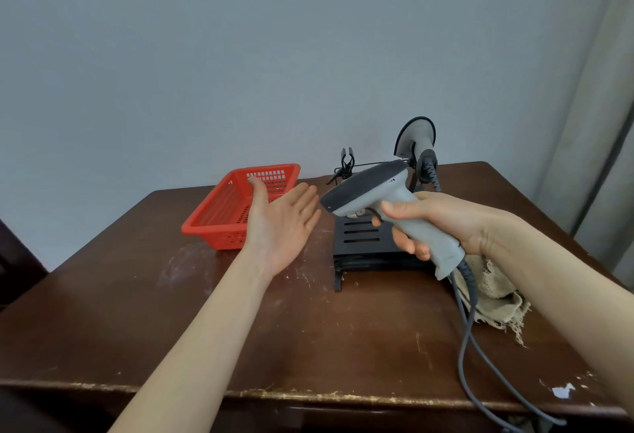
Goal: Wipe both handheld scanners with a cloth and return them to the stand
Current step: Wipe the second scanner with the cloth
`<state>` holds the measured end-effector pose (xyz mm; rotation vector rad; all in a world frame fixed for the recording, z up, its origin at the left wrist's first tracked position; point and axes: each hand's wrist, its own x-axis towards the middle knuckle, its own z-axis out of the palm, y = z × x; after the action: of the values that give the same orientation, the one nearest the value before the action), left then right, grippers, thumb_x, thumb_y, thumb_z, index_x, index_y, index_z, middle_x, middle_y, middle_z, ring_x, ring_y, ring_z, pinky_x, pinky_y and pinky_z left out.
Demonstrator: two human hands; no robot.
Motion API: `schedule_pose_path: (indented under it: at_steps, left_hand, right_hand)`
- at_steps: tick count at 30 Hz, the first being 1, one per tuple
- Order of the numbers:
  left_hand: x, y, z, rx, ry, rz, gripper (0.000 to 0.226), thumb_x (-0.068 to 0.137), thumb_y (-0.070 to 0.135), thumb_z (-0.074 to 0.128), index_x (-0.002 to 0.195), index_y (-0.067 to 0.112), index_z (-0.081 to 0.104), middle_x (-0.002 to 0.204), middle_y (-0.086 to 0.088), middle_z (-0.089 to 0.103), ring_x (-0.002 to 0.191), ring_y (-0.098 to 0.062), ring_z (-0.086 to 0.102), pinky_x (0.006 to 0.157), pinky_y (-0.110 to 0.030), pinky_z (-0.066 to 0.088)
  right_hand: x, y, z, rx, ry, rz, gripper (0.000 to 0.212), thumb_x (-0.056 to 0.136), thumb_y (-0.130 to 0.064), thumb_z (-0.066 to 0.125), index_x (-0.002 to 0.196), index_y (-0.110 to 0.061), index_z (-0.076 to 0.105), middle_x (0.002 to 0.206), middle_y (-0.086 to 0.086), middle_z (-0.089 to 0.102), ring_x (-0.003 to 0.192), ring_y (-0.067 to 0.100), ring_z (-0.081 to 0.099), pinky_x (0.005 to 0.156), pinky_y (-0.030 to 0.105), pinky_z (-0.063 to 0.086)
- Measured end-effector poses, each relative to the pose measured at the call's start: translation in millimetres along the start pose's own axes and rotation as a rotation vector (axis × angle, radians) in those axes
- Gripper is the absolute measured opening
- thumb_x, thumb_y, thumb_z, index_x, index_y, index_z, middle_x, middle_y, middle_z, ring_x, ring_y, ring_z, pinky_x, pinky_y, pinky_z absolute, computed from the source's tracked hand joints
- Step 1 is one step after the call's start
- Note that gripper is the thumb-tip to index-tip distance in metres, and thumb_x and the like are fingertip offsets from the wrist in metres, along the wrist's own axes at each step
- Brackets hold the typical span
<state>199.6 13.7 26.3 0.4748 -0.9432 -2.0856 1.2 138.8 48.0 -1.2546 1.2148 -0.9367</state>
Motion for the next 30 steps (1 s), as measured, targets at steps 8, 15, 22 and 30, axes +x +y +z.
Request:
schedule_pose_path:
  at_steps: [8,15,22,30]
  left_hand:
    - [1,0,-5,0.008,-0.017,-0.004,0.099,0.084,0.076,0.023,0.147,0.000,0.020,0.154,-0.017,0.026,0.143,-0.028,0.026,0.119,-0.042,0.017]
    - [3,0,-4,0.022,-0.040,0.002,0.097,0.085,0.074,0.022,0.148,0.000,0.019,0.155,-0.016,0.025,0.143,-0.028,0.026,0.119,-0.042,0.017]
    - [7,-1,-6,0.017,-0.059,-0.019,0.099,0.083,0.076,0.024,0.148,0.002,0.020,0.154,-0.016,0.028,0.142,-0.028,0.029,0.119,-0.044,0.017]
    - [10,-2,-10,-0.099,-0.133,-0.063,0.107,0.079,0.079,0.030,0.146,-0.005,0.023,0.147,-0.023,0.038,0.134,-0.035,0.041,0.116,-0.043,0.026]
  right_hand:
    - [2,-3,4,-0.054,0.023,0.005,0.051,0.073,-0.051,0.068,0.099,-0.008,0.060,0.053,0.008,0.053,0.038,0.013,0.044,0.042,0.023,0.042]
    - [2,-4,4,-0.057,0.020,0.003,0.054,0.071,-0.052,0.066,0.101,-0.007,0.060,0.053,0.007,0.054,0.038,0.012,0.044,0.043,0.023,0.042]
    - [1,-2,4,-0.040,0.044,-0.021,0.038,0.076,-0.049,0.065,0.079,-0.011,0.070,0.052,0.010,0.056,0.037,0.013,0.044,0.042,0.023,0.042]
    - [0,-2,4,-0.067,0.040,-0.057,0.044,0.080,-0.046,0.061,0.105,-0.011,0.067,0.054,0.008,0.055,0.038,0.012,0.045,0.044,0.023,0.043]
